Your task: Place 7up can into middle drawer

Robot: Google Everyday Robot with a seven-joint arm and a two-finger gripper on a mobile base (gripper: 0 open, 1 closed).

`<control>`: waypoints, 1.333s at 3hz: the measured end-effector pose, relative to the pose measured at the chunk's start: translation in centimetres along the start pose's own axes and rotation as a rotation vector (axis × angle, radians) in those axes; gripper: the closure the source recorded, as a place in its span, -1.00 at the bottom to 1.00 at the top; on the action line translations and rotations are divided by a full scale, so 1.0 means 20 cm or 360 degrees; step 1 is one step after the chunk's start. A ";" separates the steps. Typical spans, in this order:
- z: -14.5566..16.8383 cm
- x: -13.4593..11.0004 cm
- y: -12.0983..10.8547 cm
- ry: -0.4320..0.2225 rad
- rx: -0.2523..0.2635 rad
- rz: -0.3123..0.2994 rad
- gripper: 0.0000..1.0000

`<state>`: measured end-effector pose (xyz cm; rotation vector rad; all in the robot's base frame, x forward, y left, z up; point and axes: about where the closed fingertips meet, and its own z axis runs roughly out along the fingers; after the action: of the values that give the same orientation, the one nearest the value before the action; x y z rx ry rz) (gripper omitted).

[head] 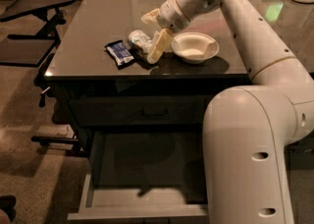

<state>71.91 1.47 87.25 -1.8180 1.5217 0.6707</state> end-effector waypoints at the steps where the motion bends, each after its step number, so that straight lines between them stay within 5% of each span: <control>1: 0.02 0.04 -0.01 0.0098 0.0002 0.0075 -0.82; 4: -0.04 0.15 0.02 0.0298 0.0063 0.0242 0.48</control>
Offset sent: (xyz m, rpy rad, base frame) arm 0.0014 -0.0280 -0.0202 -0.2141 0.0936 -0.1753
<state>72.07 -1.07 85.58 -1.7897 1.7979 0.5487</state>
